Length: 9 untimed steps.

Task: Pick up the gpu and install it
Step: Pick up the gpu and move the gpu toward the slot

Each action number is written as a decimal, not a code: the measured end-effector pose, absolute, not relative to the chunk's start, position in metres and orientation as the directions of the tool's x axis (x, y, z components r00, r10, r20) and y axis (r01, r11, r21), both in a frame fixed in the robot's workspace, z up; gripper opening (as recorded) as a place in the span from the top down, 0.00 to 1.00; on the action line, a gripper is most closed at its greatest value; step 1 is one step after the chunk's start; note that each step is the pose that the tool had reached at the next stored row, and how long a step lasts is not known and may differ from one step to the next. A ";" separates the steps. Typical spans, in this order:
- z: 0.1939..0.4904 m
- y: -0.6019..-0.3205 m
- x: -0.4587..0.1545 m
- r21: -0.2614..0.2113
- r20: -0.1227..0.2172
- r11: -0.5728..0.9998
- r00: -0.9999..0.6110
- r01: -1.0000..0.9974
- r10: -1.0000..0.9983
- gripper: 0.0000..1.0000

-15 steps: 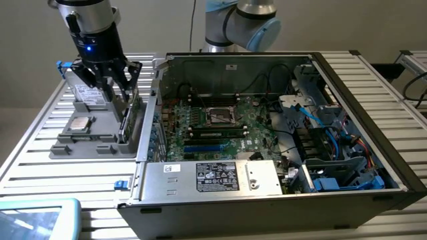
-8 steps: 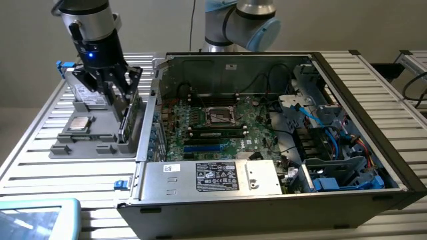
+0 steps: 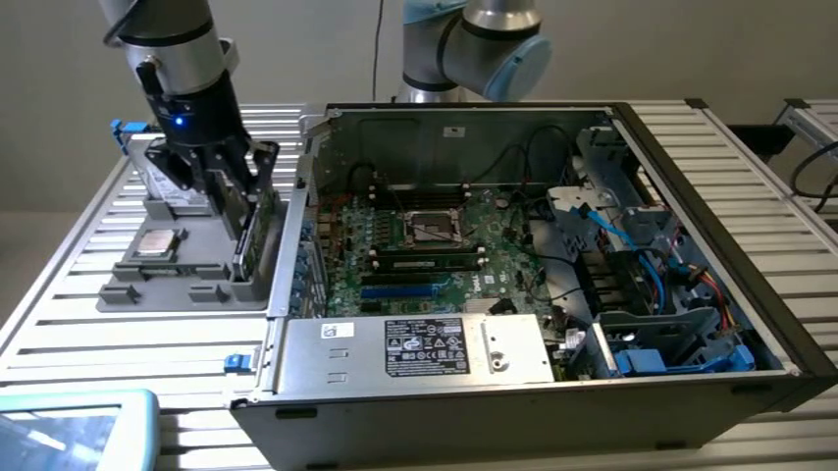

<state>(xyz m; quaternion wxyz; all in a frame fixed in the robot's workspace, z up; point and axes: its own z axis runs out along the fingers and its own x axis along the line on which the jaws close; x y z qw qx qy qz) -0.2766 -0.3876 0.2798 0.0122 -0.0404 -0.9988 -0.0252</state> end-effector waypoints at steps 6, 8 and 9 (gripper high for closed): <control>0.273 -0.388 -0.277 0.051 0.010 0.995 -0.996 0.091 0.090 0.55; 0.269 -0.388 -0.277 0.051 0.009 0.995 -0.996 0.091 0.091 0.55; 0.268 -0.388 -0.278 0.052 0.008 0.994 -0.996 0.091 0.091 0.55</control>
